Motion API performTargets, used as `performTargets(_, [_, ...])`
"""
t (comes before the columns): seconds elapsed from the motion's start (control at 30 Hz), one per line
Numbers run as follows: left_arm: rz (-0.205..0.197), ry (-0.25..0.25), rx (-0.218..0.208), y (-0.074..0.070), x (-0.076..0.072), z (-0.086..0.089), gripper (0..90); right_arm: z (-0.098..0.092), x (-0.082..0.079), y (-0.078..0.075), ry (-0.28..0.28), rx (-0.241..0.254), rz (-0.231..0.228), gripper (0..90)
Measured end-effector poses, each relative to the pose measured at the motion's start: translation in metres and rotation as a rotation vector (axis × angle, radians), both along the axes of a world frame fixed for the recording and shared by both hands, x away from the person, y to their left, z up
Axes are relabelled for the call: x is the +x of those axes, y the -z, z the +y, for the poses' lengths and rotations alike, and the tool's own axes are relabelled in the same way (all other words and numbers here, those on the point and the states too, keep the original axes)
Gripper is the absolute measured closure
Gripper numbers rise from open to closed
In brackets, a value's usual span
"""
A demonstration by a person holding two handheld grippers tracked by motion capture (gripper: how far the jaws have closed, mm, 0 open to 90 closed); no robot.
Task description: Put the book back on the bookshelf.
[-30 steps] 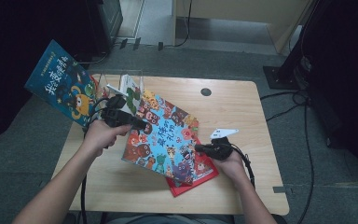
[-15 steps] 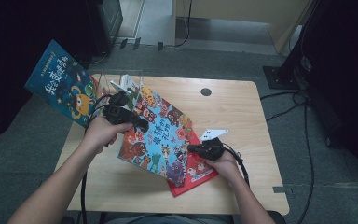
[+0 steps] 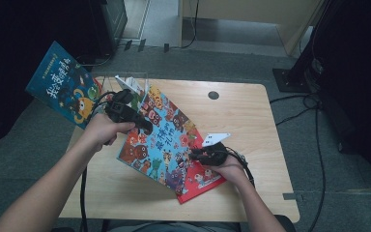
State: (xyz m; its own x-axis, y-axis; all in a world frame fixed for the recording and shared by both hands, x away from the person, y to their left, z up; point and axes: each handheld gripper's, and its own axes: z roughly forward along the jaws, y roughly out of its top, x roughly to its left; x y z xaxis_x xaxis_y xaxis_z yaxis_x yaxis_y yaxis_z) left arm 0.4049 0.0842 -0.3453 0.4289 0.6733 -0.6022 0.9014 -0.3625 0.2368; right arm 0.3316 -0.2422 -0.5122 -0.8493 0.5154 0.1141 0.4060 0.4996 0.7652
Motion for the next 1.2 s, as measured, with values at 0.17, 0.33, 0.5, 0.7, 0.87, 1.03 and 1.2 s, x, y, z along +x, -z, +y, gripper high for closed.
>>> performTargets(0.17, [0.033,-0.02,-0.017,-0.003,0.003,0.006,81.2,-0.004,0.002,-0.001,0.007,-0.022,-0.026,59.8])
performTargets(0.33, [0.013,0.009,0.0,-0.011,-0.001,0.008,81.9,-0.01,0.006,-0.004,0.033,-0.008,-0.023,56.0])
performTargets(0.5, [-0.016,0.011,0.02,-0.02,-0.006,0.014,81.8,-0.012,0.008,-0.005,0.042,-0.005,-0.03,54.8])
performTargets(0.7, [-0.054,-0.023,0.028,-0.033,-0.015,0.037,81.6,-0.011,0.01,-0.002,0.054,-0.005,-0.036,50.9])
performTargets(0.87, [-0.069,-0.07,0.03,-0.043,-0.025,0.062,81.5,-0.009,0.015,0.0,0.066,-0.01,-0.01,50.5])
performTargets(1.03, [-0.082,-0.1,0.053,-0.051,-0.035,0.084,81.4,-0.007,0.018,0.0,0.063,-0.015,-0.015,50.3])
performTargets(1.2, [-0.087,-0.149,0.062,-0.056,-0.044,0.109,81.4,-0.006,0.022,-0.001,0.061,-0.016,-0.005,50.2])
